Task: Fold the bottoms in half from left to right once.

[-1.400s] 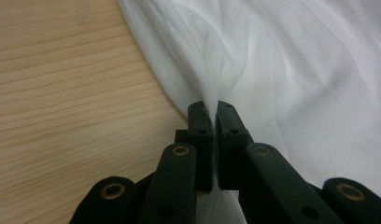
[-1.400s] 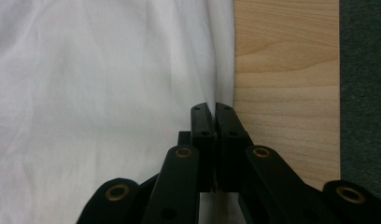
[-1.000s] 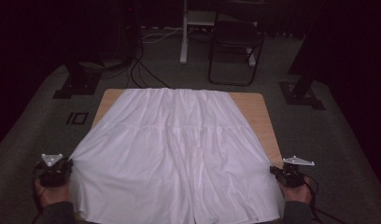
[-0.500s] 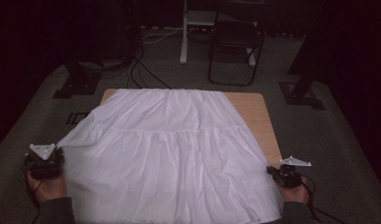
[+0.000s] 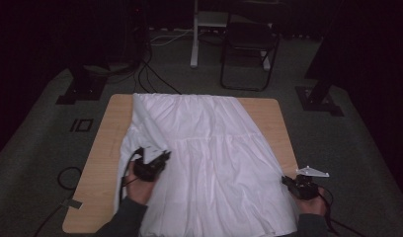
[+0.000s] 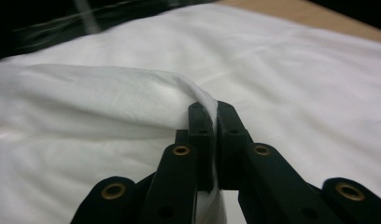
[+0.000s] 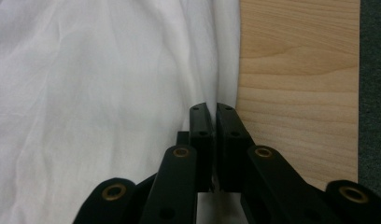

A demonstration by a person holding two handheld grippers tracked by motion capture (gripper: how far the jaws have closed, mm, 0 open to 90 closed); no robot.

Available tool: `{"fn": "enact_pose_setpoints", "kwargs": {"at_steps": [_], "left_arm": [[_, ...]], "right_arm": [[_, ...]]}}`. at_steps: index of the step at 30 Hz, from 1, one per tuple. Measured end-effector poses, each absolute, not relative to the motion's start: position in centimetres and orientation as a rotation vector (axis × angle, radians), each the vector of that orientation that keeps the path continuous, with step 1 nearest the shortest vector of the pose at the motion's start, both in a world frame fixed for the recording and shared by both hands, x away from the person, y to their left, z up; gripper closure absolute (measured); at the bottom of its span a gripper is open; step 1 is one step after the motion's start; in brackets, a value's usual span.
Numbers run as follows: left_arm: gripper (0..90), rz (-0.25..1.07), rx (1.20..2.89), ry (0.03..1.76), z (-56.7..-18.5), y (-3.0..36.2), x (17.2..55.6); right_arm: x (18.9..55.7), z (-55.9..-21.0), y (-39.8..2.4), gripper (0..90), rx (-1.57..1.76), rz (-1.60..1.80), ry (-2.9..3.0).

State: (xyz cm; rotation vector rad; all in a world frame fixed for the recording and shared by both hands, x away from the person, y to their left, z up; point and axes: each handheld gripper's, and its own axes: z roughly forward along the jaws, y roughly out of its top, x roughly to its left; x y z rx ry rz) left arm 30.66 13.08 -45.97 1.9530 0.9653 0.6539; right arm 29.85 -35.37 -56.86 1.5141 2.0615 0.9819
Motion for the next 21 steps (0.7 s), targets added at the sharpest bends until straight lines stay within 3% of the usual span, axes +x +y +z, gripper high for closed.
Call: {"fn": "enact_pose_setpoints", "kwargs": {"at_steps": [1,2,3,6,7,13,16,17,21], "left_arm": [[87.2,0.612,1.975,0.888,-46.2,9.9,31.4],[87.2,0.612,1.975,0.888,-46.2,9.9,31.4],[87.2,0.555,1.976,0.819,-46.6,6.9,31.9],[87.2,0.505,1.991,0.768,-46.7,4.0,31.9],[87.2,0.441,1.999,0.689,-46.6,1.3,31.4],[85.3,0.314,2.045,0.575,-47.6,-4.3,30.2],[65.2,0.221,2.077,0.646,-49.1,-4.9,31.3],[60.4,0.215,2.077,0.656,-49.3,-4.6,31.4],[49.9,0.211,2.015,0.655,-48.3,-2.1,31.0]], "right_arm": [[29.9,-56.9,-35.4,86.0,1.515,0.99,2.061],[29.9,-56.9,-35.4,86.0,1.517,0.996,2.058],[29.9,-56.9,-35.4,86.0,1.518,1.0,2.056],[29.9,-57.0,-35.4,86.1,1.52,1.003,2.054],[29.9,-57.0,-35.4,86.1,1.522,1.005,2.051],[29.9,-57.0,-35.4,86.1,1.528,1.009,2.047],[29.9,-56.9,-35.4,85.1,1.526,0.998,2.047],[29.9,-56.9,-35.3,82.4,1.527,0.999,2.05],[29.9,-56.5,-34.5,56.3,1.521,0.959,2.033]]}}
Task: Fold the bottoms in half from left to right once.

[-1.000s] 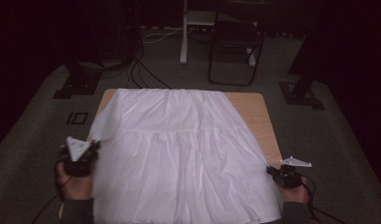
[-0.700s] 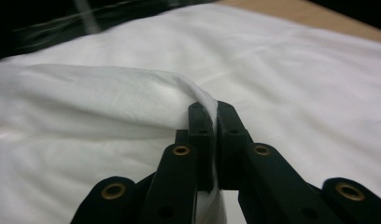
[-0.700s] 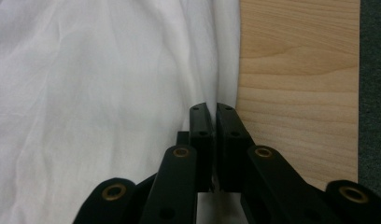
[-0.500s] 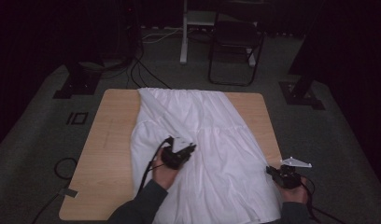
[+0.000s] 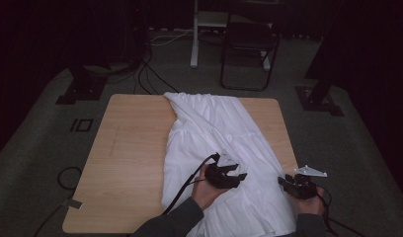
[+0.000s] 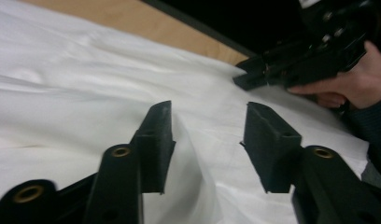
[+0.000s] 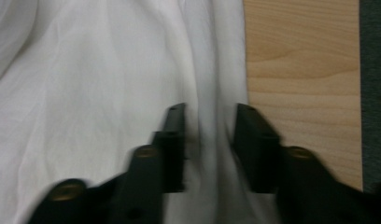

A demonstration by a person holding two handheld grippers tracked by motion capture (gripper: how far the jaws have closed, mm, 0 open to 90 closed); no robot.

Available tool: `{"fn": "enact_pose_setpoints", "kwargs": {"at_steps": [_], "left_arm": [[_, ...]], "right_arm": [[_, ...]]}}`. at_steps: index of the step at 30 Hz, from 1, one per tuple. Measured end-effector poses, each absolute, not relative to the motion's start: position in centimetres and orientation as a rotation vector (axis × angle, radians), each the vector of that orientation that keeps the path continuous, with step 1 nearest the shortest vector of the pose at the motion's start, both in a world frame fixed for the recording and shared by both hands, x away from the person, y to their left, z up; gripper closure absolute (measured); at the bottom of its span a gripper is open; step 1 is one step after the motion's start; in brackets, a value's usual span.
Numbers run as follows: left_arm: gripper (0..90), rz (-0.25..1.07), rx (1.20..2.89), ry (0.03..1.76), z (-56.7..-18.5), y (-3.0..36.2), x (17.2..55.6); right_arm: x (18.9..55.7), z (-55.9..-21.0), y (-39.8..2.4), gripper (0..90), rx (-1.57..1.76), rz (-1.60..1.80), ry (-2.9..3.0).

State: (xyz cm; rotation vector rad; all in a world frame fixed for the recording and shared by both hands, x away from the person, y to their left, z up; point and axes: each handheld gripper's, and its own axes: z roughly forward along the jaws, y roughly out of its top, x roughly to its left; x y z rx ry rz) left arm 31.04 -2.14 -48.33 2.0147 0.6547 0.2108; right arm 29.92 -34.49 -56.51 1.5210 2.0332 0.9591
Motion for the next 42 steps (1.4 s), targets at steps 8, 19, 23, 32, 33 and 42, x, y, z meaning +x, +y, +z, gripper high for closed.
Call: {"fn": "enact_pose_setpoints", "kwargs": {"at_steps": [8,19,23,32,33,42], "left_arm": [[47.1,0.375,1.961,0.745,-47.4,5.2,30.9],[46.5,0.577,1.936,1.066,-51.7,14.5,31.3],[44.4,0.587,1.944,1.136,-53.3,16.1,31.1],[42.1,0.466,1.995,1.229,-55.6,16.5,32.4],[44.0,0.437,2.007,1.224,-55.7,16.3,32.5],[90.0,0.447,1.963,1.073,-52.3,15.1,31.4]], "right_arm": [[29.3,-53.0,-30.6,41.9,1.417,1.076,1.968],[31.5,-51.8,-22.4,32.2,1.328,1.168,2.089],[32.9,-53.3,-21.4,25.6,1.383,1.171,2.133],[33.1,-54.5,-20.6,67.3,1.347,1.063,2.269],[33.0,-54.4,-20.6,77.2,1.333,1.061,2.268],[31.4,-52.4,-21.8,86.4,1.242,1.128,2.191]]}}
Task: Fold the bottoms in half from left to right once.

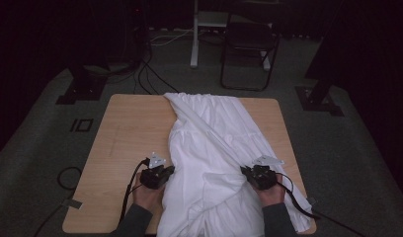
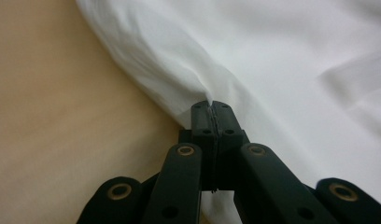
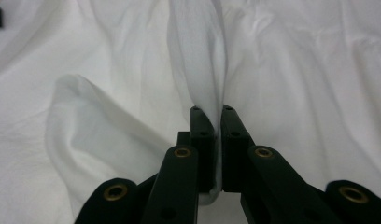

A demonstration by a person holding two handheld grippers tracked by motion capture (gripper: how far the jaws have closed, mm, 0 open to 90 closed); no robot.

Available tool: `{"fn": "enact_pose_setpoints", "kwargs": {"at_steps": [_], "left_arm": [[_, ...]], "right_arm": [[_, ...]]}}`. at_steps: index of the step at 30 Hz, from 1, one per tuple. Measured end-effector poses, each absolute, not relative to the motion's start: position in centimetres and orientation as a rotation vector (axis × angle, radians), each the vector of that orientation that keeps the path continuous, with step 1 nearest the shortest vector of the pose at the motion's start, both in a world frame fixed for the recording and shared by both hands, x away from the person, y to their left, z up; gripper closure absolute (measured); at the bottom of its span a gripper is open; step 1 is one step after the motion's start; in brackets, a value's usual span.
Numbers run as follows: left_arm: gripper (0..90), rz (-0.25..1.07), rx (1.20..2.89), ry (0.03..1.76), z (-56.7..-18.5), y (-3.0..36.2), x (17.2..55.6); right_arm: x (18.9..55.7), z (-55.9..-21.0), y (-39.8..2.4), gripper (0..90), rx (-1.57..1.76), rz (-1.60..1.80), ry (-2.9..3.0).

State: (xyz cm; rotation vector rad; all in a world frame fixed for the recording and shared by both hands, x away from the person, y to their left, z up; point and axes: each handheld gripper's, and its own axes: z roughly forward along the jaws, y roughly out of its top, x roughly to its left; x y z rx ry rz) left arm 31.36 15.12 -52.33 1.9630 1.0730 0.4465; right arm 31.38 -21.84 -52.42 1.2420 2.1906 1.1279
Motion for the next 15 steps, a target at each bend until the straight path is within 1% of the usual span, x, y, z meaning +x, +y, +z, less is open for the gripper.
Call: {"fn": "enact_pose_setpoints", "kwargs": {"at_steps": [5,7,8,9,10,11,13,14,15], "left_arm": [[90.0,0.502,1.86,0.939,-47.6,14.1,29.4],[89.8,0.51,1.861,0.936,-47.2,13.9,29.3],[89.8,0.559,1.869,0.919,-46.9,13.2,29.3],[88.9,0.564,1.874,0.921,-47.0,12.7,29.4],[83.7,0.517,1.901,0.923,-47.8,11.6,30.0],[78.7,0.51,1.921,0.925,-48.3,11.0,30.3],[71.0,0.501,1.938,0.922,-48.7,10.5,30.5],[67.1,0.468,1.992,0.92,-50.1,9.1,31.0],[63.0,0.468,1.992,0.92,-50.1,9.1,31.0]], "right_arm": [[30.7,-51.0,-23.2,86.7,1.2,1.157,2.131],[30.3,-49.7,-24.6,86.9,1.192,1.185,2.049],[30.3,-49.7,-24.6,86.9,1.192,1.185,2.049],[30.0,-48.3,-26.7,87.0,1.231,1.245,1.942],[29.7,-47.0,-29.3,87.1,1.273,1.21,1.806],[29.9,-46.9,-30.1,87.0,1.28,1.145,1.793],[30.3,-47.3,-30.9,87.0,1.3,1.09,1.802],[31.1,-48.6,-31.9,86.7,1.349,1.033,1.833],[31.1,-48.6,-31.9,86.7,1.349,1.033,1.833]]}}
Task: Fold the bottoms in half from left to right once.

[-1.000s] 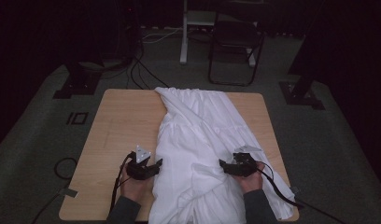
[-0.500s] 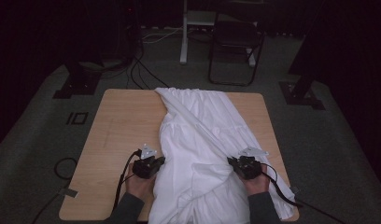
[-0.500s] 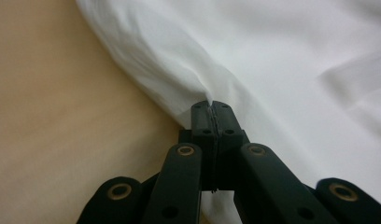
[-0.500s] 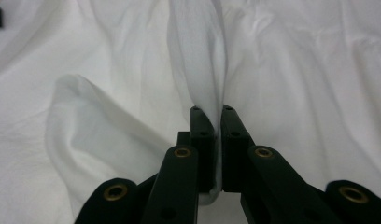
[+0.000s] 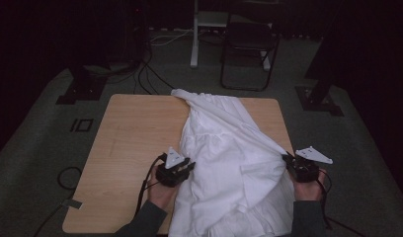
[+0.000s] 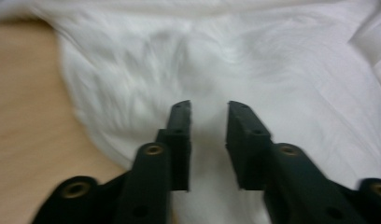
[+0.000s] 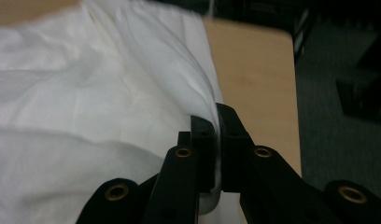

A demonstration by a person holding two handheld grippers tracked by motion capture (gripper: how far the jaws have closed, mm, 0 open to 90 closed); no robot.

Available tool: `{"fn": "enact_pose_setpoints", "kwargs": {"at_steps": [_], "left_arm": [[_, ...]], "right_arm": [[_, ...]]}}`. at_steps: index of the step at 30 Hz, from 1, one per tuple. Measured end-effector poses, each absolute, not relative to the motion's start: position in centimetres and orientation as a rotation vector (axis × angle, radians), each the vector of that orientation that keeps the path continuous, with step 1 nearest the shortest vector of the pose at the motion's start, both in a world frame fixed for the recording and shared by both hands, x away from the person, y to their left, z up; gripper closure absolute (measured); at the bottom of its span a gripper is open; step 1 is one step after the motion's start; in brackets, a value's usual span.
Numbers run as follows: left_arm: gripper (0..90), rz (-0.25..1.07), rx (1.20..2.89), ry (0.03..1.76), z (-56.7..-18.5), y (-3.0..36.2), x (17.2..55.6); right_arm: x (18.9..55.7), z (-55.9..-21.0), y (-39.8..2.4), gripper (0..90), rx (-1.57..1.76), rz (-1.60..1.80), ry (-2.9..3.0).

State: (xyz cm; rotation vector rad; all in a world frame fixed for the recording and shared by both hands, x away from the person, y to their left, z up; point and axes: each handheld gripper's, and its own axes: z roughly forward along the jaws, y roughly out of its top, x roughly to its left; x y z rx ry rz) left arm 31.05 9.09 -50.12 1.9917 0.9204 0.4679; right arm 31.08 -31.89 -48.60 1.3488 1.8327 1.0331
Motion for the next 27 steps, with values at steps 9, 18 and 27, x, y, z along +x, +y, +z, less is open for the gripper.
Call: {"fn": "enact_pose_setpoints", "kwargs": {"at_steps": [9,18,27], "left_arm": [[79.2,0.531,2.226,0.954,-55.6,6.2,32.6],[86.7,0.676,2.204,1.092,-55.4,9.0,36.1],[84.4,0.702,2.112,1.271,-55.0,13.1,42.1]], "right_arm": [[33.3,-56.2,-32.9,82.6,1.504,0.879,2.019],[34.6,-56.3,-30.7,82.9,1.457,0.908,2.073],[40.0,-56.1,-27.3,82.9,1.418,0.917,2.092]]}}
